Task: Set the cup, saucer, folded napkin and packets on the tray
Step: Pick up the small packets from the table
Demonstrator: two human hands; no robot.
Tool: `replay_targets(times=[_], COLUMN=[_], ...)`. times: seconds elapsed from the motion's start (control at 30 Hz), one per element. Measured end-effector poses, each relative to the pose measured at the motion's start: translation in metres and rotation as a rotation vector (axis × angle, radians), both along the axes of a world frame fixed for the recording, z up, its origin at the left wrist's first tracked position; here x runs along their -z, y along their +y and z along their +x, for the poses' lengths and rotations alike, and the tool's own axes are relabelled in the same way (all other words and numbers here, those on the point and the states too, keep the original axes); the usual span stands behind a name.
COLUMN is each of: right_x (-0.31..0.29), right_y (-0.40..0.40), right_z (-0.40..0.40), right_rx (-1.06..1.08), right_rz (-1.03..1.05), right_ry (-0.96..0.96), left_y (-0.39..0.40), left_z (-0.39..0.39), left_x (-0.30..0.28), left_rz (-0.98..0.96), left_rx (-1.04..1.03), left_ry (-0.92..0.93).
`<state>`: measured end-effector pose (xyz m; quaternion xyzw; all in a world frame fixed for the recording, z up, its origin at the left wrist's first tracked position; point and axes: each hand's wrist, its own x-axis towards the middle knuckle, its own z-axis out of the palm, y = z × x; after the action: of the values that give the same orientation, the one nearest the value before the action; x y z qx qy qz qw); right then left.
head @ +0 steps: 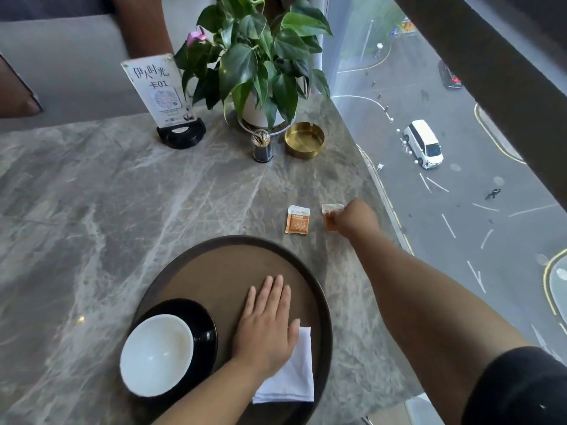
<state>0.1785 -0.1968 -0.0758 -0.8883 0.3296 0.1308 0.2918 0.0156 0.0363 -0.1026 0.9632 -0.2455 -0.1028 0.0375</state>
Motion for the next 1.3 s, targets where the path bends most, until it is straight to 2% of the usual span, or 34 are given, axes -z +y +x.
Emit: replay_targets(times=[0.1,0.23,0.33,0.43,0.53,0.73,0.8,1.1,1.23,1.3], right_x=[-0.005,-0.016,-0.02,-0.015,-0.007,0.002,0.001,0.003,0.006,0.002], right_y=[-0.006,-0.008,0.012,0.039,0.051,0.05,0.053,0.071,0.07,0.062], right_z=[0.001,-0.008,-0.011,-0.007,0.0,0.004,0.005,0.008,0.006,0.002], right_rx=[0.095,0.275,0.235,0.186,0.161,0.027,-0.014,-0.048,-0.009,0.059], right_rz=[0.176,0.542,0.759,0.818,0.75,0.346,0.268,0.138,0.193,0.293], right_ry=[-0.071,-0.257,-0.252,-0.229,-0.229,-0.152,-0.143,-0.145,-0.223,-0.291], left_y=[0.0,0.0,0.0,0.001,0.0,0.0,0.0,0.0,0.0,0.001], left_z=[0.0,0.001,0.001,0.0,0.0,0.0,0.0,0.001,0.001,0.002], left_x=[-0.001,-0.002,-0.002,-0.002,-0.003,-0.005,-0.005,-0.005,-0.005,-0.009], left_rz=[0.004,0.004,0.004,-0.001,-0.011,-0.019,-0.017,-0.005,-0.008,-0.008], left_rx=[-0.003,-0.012,-0.011,-0.009,-0.01,-0.019,-0.021,-0.033,-0.024,-0.029], left_ry=[0.007,0.031,0.039,0.044,0.041,0.033,0.027,0.079,0.095,0.13])
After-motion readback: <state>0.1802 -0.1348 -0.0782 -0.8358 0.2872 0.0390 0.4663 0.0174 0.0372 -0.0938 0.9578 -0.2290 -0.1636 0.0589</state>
